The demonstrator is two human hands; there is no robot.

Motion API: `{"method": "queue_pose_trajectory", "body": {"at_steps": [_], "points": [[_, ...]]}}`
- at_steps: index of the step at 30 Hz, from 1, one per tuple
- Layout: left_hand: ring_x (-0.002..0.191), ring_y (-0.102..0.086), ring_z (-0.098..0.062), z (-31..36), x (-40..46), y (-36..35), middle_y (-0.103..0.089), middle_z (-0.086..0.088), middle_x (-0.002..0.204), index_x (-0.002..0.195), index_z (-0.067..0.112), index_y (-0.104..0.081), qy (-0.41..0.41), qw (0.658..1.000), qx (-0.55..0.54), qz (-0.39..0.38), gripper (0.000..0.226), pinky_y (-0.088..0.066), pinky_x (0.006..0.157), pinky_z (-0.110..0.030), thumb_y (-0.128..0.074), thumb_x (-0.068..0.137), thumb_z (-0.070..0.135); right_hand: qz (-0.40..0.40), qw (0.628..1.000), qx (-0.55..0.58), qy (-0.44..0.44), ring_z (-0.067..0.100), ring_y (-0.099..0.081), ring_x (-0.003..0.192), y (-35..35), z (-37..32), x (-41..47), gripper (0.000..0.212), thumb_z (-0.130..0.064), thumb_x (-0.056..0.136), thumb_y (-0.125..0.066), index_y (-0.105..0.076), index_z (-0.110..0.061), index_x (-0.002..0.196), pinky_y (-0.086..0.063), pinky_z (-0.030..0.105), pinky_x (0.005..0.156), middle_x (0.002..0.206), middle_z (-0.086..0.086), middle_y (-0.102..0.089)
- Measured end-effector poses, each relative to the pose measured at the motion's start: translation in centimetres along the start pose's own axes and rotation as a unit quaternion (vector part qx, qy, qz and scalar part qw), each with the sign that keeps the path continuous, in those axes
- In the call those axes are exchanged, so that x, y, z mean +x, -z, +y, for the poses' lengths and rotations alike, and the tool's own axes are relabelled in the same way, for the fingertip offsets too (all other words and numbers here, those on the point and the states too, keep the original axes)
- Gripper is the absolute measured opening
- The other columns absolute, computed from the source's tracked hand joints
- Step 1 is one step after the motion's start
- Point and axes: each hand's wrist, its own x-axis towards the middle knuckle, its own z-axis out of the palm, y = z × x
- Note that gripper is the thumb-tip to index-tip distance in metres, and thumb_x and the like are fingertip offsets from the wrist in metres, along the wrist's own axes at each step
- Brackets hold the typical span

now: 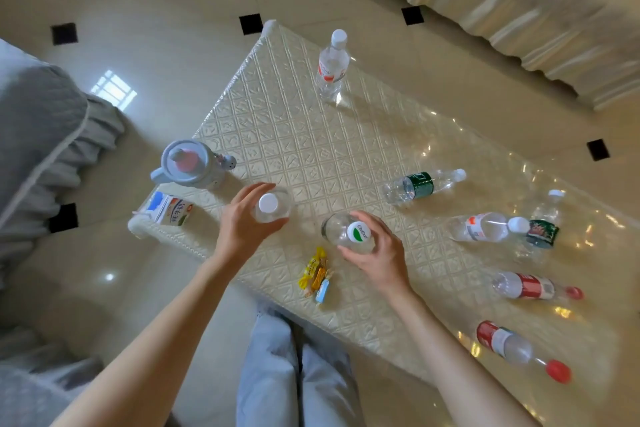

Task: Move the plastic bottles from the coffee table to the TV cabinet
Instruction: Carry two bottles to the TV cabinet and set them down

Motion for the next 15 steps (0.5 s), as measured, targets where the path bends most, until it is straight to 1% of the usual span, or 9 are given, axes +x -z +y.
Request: {"method": "queue_pose_trajectory", "body": {"at_steps": [2,5,6,7,9,10,12,14,15], "points": [[0.101,-0.054,-0.002,1.5,-1.4,2.0,-0.057,0.015,0.116,0.115,0.017,-0.065,0.006,1.0,0.01,0.029,0.06,-0.028,0.085,0.004,-0.087,0.061,0.03,0.0,1.0,-0.008,0.024,0.009,-0.058,0.111,0.9,-1.8,-0.5,0.06,-0.019,0.062,-0.085,-0.062,-0.021,0.117,-0.044,0.022,0.097,0.12,-0.007,-0.063],[0.1,-0.052,0.001,3.6,-4.0,5.5,-0.062,0.005,0.117,0.114,0.015,-0.065,0.003,0.997,0.026,0.076,0.06,-0.028,0.088,0.003,-0.088,0.06,0.03,-0.018,0.997,-0.019,0.067,0.011,-0.058,0.109,2.0,-4.9,-1.3,0.056,-0.02,0.062,-0.084,-0.063,-0.021,0.114,-0.045,0.025,0.095,0.117,-0.008,-0.063],[0.101,-0.051,0.002,4.4,-5.0,6.8,-0.063,0.003,0.117,0.114,0.014,-0.065,0.003,0.995,0.026,0.091,0.061,-0.031,0.09,0.0,-0.088,0.06,0.029,-0.028,0.996,-0.019,0.079,0.01,-0.058,0.109,2.3,-6.0,-1.7,0.055,-0.02,0.063,-0.083,-0.063,-0.022,0.114,-0.045,0.026,0.094,0.116,-0.01,-0.063],[0.101,-0.052,0.001,5.1,-6.1,8.1,-0.063,0.002,0.116,0.114,0.013,-0.065,0.004,0.994,0.024,0.109,0.061,-0.035,0.092,-0.005,-0.088,0.06,0.028,-0.037,0.995,-0.02,0.093,0.009,-0.057,0.109,2.5,-7.1,-2.1,0.054,-0.021,0.063,-0.082,-0.062,-0.023,0.114,-0.046,0.027,0.094,0.115,-0.011,-0.062],[0.103,-0.057,-0.006,6.3,-8.5,10.4,-0.064,0.0,0.116,0.113,0.012,-0.065,0.008,0.99,0.019,0.143,0.06,-0.043,0.093,-0.018,-0.088,0.06,0.027,-0.054,0.991,-0.021,0.122,0.008,-0.056,0.109,2.7,-9.2,-3.0,0.055,-0.021,0.064,-0.081,-0.061,-0.023,0.115,-0.046,0.029,0.094,0.115,-0.011,-0.061],[0.104,-0.058,-0.009,6.7,-9.8,11.5,-0.065,0.0,0.116,0.113,0.013,-0.065,0.011,0.987,0.021,0.162,0.06,-0.044,0.093,-0.02,-0.089,0.059,0.027,-0.063,0.988,-0.022,0.136,0.007,-0.056,0.108,2.7,-10.2,-3.5,0.055,-0.02,0.064,-0.08,-0.061,-0.023,0.115,-0.046,0.029,0.093,0.114,-0.011,-0.061],[0.106,-0.059,-0.008,7.4,-12.4,13.4,-0.065,0.002,0.117,0.113,0.015,-0.066,0.026,0.978,0.031,0.202,0.062,-0.042,0.094,-0.014,-0.089,0.057,0.028,-0.078,0.983,-0.025,0.167,0.008,-0.057,0.105,2.3,-12.4,-4.4,0.055,-0.019,0.064,-0.08,-0.061,-0.022,0.115,-0.047,0.03,0.091,0.112,-0.01,-0.061],[0.103,-0.059,-0.007,7.4,-15.0,15.0,-0.065,0.002,0.115,0.111,0.014,-0.067,0.052,0.969,0.037,0.239,0.061,-0.039,0.091,-0.007,-0.09,0.056,0.028,-0.093,0.975,-0.034,0.199,0.012,-0.059,0.102,1.6,-14.2,-5.3,0.056,-0.018,0.062,-0.081,-0.061,-0.019,0.115,-0.048,0.029,0.09,0.11,-0.007,-0.063],[0.1,-0.06,-0.008,7.3,-16.4,15.7,-0.066,0.001,0.114,0.109,0.013,-0.068,0.067,0.964,0.039,0.253,0.061,-0.039,0.089,-0.007,-0.09,0.055,0.029,-0.1,0.971,-0.038,0.212,0.013,-0.059,0.101,1.1,-15.1,-5.7,0.056,-0.017,0.061,-0.081,-0.062,-0.018,0.114,-0.048,0.028,0.089,0.109,-0.005,-0.063]]}}
